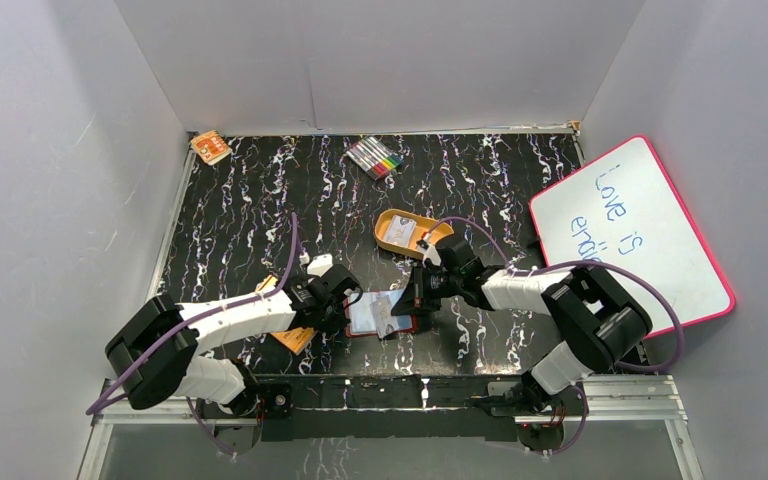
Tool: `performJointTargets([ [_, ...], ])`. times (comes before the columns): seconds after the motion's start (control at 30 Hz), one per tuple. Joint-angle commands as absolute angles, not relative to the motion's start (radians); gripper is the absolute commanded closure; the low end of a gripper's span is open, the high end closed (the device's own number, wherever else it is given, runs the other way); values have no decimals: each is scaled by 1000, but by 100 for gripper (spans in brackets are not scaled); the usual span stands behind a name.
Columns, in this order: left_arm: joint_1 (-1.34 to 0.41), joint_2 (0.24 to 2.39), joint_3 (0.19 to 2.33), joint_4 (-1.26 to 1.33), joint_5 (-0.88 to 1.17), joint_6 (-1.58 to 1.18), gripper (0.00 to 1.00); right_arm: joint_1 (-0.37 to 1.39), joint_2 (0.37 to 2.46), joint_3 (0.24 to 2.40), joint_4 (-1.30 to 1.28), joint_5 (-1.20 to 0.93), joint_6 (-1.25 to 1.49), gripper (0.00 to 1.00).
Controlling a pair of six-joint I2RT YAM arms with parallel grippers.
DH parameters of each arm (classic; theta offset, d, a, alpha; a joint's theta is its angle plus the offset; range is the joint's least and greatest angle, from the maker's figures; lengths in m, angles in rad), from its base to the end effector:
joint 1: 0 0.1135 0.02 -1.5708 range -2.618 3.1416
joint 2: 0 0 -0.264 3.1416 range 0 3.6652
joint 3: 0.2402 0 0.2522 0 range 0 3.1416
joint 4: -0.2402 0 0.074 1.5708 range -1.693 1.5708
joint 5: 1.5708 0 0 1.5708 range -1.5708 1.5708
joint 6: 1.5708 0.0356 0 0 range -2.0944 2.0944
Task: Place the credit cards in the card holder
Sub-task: Insert the credit card into the card holder.
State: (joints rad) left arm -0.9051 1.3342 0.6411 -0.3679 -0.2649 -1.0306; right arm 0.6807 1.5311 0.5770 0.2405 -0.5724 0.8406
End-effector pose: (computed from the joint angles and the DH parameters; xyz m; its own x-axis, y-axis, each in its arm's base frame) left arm 0.1542 -0.1812 0.1652 -0.8605 -0.2443 -0.4470 -0.1125 0.9470 -0.3010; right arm 0.2045 0.1904 0.1441 -0.9705 0.0199 -0.2401 -0.1861 0.5708 0.7997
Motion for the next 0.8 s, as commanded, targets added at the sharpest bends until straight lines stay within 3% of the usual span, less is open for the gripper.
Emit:
performJointTargets([
  [0.0,-901,1368,627,-396,-235,-1025,84,678,1548,555,321,-577,858,100],
  [0.77,-901,1373,607,-368,-197,-1026,85,681,1599,540,457,-503,946,100],
])
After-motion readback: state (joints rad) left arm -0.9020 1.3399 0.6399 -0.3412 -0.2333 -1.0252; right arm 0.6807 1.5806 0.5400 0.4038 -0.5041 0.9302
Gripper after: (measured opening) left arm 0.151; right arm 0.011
